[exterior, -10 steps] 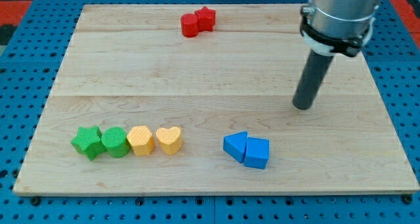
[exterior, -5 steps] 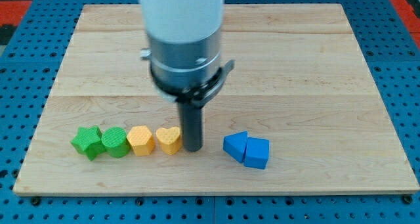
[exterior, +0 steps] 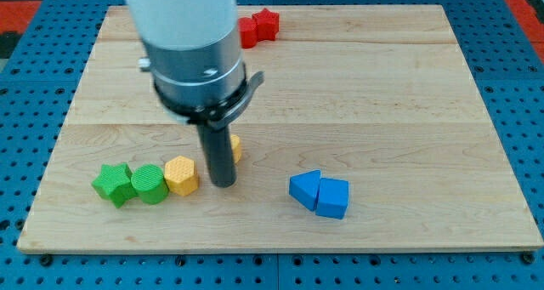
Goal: Move yellow heart at top left corner of the board
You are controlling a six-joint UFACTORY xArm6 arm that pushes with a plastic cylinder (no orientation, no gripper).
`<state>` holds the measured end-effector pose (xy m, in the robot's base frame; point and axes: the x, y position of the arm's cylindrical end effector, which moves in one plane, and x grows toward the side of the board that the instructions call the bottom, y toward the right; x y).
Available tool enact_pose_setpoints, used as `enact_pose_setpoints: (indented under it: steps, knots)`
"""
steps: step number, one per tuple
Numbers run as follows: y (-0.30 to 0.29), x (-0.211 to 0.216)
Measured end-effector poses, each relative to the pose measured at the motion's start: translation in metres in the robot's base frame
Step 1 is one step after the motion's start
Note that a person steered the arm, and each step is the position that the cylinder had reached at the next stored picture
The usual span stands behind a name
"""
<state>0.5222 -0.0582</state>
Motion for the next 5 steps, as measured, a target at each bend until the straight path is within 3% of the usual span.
enact_pose_setpoints:
  steps: [1, 2, 3, 5]
  knots:
    - [-0.029, -0.059]
    - [-0.054, -0.09]
    - [-0.049, -0.059]
    - [-0.04, -0.13]
